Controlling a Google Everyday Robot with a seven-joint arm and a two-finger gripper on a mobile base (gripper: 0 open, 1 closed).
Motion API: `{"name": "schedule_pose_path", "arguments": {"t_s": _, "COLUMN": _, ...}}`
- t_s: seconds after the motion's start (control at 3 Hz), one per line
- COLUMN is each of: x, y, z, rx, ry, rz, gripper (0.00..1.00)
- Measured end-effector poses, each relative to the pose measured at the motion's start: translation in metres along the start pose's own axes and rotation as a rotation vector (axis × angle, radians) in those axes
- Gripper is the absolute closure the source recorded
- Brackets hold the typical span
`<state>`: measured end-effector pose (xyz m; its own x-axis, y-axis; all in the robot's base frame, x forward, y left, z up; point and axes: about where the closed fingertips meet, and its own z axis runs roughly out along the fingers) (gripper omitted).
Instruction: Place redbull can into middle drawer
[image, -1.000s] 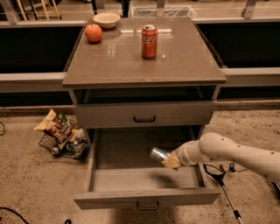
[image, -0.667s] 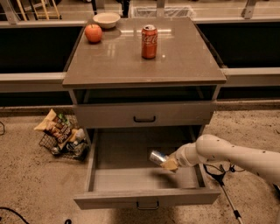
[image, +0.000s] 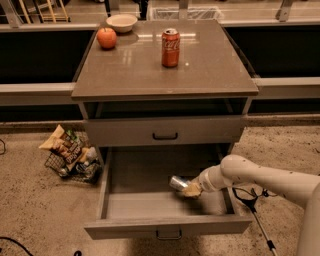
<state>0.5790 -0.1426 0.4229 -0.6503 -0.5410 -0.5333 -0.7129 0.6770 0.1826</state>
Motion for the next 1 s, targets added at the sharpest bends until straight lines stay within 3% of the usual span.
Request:
{"name": "schedule_pose_path", "arguments": {"t_s": 0.67, "x": 0.0044, "y": -0.0019, "z": 0.0129, "rx": -0.029, "ry": 0.011, "rz": 0.014, "gripper": 0.15}}
{"name": "schedule_pose_path", "arguments": {"t_s": 1.0, "x": 0.0022, "y": -0.0028, "z": 0.01, "rx": -0.035, "ry": -0.001, "rz": 0.017, "gripper": 0.0}}
